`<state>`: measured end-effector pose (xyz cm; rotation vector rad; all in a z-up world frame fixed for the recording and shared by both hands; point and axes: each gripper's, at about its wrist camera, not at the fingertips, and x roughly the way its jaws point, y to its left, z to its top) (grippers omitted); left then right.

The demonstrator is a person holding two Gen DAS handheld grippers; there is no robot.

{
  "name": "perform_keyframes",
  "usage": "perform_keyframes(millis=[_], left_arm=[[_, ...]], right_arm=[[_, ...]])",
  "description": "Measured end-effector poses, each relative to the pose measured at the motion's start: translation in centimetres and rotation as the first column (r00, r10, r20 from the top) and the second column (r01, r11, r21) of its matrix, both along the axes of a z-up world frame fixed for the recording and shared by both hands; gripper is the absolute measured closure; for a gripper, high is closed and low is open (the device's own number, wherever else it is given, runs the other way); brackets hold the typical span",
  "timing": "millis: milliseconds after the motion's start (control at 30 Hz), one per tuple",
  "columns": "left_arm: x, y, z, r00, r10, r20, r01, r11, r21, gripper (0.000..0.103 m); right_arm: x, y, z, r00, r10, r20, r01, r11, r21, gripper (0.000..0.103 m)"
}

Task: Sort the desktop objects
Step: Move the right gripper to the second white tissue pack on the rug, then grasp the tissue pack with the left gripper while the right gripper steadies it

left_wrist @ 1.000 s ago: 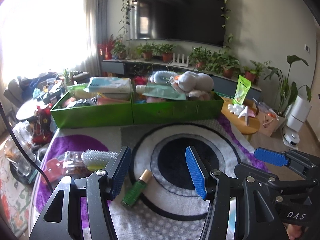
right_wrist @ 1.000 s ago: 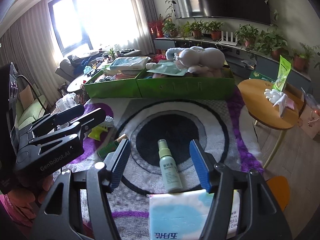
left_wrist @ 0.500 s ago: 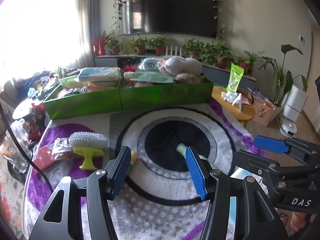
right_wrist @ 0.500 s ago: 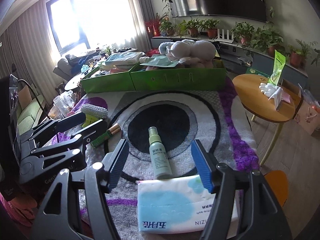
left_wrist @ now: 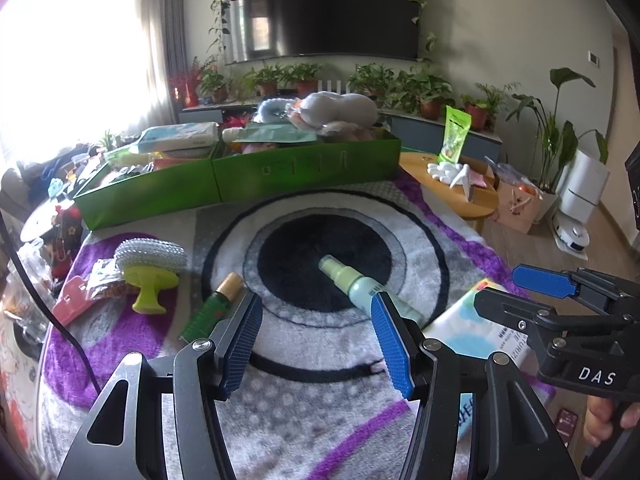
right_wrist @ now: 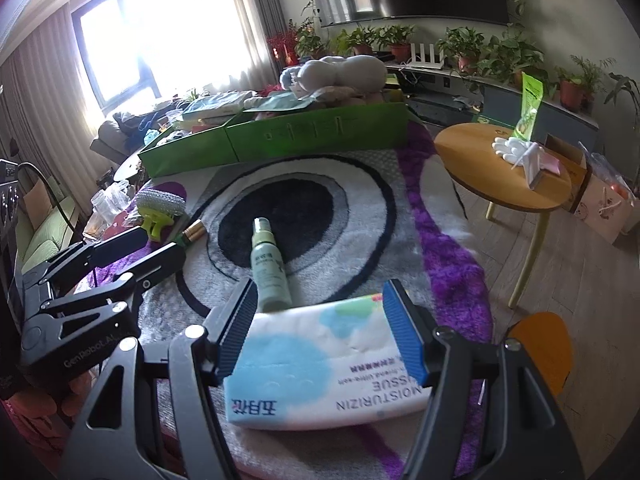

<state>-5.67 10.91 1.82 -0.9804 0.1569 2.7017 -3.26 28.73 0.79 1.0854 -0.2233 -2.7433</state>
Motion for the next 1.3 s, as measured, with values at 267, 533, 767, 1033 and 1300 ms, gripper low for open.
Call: perform_keyframes(millis=[267,533,767,1033,1300], left_arm=[[0.7,1.4,-1.1,0.999,-0.020,0.029,0.020,1.000,-0.019,0.046],[1.2,1.6,-1.5,0.999,-0.013,0.042,0.015,0.999,-0.032,0.046],[1.2,0.6,-1.7,0.999,0.012,0.048,-0.010,0.999,-0.031,0.046],[1.1,-1.4,-2.1,0.997,0.056,0.061,-0.055,0.998,-0.024,0.046],[1.8,-2.3,-2.6,0.998,0.040,0.050,-0.039,0.999,-0.016,0.046]], right_arm=[[0.8,2.4,-1.6,0.998,-0.056,0.027,0.057,0.998,-0.015,0.038],[0.6,3.4,-3.8,0.994,-0.061,0.091,0.068,0.995,-0.071,0.037],[1.2,2.1,-3.8,0.996,-0.027,0.091,0.033,0.997,-0.070,0.034],[2.9,-1.4,-3.8,0.992,0.078,0.102,-0.073,0.996,-0.053,0.034],[3.4,-1.6,-3.6,0.990,0.087,0.115,-0.078,0.994,-0.082,0.033]])
